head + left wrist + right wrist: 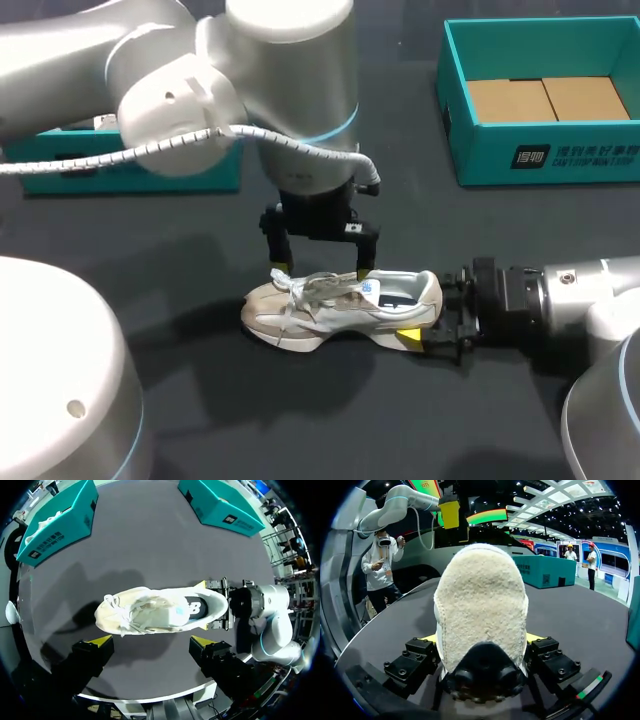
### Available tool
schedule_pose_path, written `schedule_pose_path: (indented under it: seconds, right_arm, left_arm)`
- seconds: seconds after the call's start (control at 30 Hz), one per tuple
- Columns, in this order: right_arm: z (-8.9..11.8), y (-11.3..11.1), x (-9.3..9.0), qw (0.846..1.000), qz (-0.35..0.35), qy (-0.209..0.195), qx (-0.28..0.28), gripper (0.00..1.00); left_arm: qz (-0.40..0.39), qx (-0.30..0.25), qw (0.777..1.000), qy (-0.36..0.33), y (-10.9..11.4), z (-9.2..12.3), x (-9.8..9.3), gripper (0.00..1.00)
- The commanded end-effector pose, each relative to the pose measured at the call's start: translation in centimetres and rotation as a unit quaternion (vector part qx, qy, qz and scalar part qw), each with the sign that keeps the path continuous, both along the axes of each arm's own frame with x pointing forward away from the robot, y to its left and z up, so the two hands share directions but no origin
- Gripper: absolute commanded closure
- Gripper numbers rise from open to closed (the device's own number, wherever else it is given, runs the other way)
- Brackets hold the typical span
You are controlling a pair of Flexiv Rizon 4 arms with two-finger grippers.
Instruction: Take the shoe out of the shoebox, open the shoe tongue, remove and reinsert the insole, then place the shoe into the shoebox
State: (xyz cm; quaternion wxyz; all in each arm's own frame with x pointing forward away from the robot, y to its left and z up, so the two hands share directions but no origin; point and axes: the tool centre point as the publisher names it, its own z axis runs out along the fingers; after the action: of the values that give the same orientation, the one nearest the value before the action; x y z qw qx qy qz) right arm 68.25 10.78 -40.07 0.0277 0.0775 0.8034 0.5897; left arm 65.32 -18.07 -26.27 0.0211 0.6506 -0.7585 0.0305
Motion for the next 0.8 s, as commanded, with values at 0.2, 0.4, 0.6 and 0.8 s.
schedule_pose_path:
  seconds: [0.2, 0.4, 0.6, 0.8]
  right_arm:
    - [0.0, 0.2, -0.1, 1.0, 0.0, 0.001, -0.002, 1.0]
    - [0.0, 0.2, -0.1, 1.0, 0.0, 0.001, -0.002, 1.0]
    - [0.0, 0.2, -0.1, 1.0, 0.0, 0.001, -0.002, 1.0]
    - [0.0, 0.2, -0.1, 1.0, 0.0, 0.001, -0.002, 1.0]
  left_arm:
    - [0.01, 0.023, 1.0, 0.002, -4.2, -2.4, 0.6, 0.0]
    - [0.031, 0.049, 0.998, -0.038, -4.5, -1.8, 0.7, 0.0]
    - [0.031, 0.049, 0.998, -0.038, -4.5, -1.8, 0.7, 0.0]
    - [0.038, 0.049, 0.998, -0.014, -5.4, -4.1, 1.6, 0.0]
